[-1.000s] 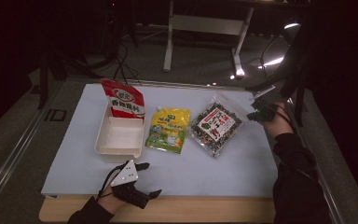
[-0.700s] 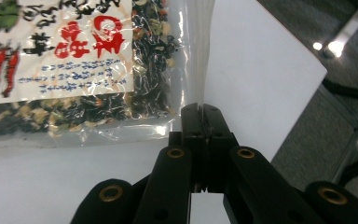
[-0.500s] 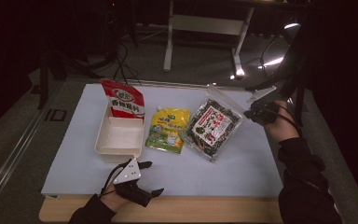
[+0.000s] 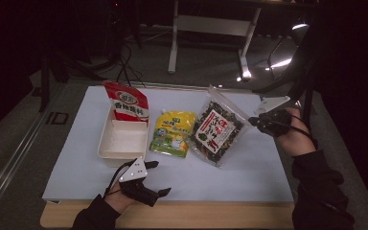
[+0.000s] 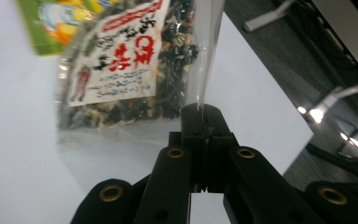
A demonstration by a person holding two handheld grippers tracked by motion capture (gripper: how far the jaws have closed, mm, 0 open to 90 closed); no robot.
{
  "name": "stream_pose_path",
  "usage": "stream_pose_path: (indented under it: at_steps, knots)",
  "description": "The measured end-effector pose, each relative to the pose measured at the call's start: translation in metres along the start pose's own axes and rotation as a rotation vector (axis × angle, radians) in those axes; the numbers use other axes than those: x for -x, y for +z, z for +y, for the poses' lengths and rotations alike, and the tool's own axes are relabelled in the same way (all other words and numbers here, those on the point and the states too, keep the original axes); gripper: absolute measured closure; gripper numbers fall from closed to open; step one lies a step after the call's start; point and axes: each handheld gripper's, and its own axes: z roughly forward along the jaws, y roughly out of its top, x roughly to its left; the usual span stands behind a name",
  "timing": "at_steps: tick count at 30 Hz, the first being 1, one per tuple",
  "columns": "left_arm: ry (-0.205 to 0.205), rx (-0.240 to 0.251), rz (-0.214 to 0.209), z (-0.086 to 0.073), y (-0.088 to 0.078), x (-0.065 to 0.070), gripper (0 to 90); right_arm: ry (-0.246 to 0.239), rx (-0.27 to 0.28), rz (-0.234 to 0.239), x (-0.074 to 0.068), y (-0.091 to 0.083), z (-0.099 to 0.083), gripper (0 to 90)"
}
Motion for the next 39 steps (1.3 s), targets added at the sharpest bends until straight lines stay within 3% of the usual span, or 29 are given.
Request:
stream_pose_path:
  at_steps: [5, 12, 18, 21, 22, 25, 28, 34, 39]
  knots:
    - [-0.033, -0.038, -0.025, 0.022, 0.004, -0.003, 4.2, -0.024, 0.044, 0.025, -0.014, -0.015, 0.000, 90.0]
    - [0.031, -0.028, -0.004, 0.060, 0.016, -0.004, 4.2, -0.060, 0.064, 0.039, -0.028, -0.028, 0.002, 90.0]
    - [0.118, -0.024, 0.020, 0.095, 0.033, -0.011, 4.3, -0.046, 0.081, 0.043, -0.032, -0.030, -0.002, 90.0]
    - [0.130, -0.015, 0.018, 0.106, 0.039, -0.018, 4.3, -0.047, 0.090, 0.051, -0.033, -0.032, -0.002, 90.0]
    - [0.109, -0.009, 0.005, 0.116, 0.046, -0.031, 4.3, -0.049, 0.093, 0.053, -0.034, -0.033, -0.002, 90.0]
    - [0.091, -0.003, 0.011, 0.125, 0.057, -0.052, 4.7, -0.060, 0.095, 0.049, -0.037, -0.034, -0.001, 89.9]
    - [0.108, -0.003, 0.037, 0.130, 0.071, -0.072, 6.2, -0.064, 0.095, 0.056, -0.037, -0.035, -0.001, 89.9]
    - [0.123, -0.072, 0.043, 0.132, 0.102, -0.106, 7.0, -0.082, 0.088, 0.053, -0.038, -0.033, 0.002, 89.9]
    - [0.088, -0.079, -0.031, 0.133, 0.116, -0.127, 7.0, -0.093, 0.087, 0.055, -0.038, -0.033, 0.005, 89.9]
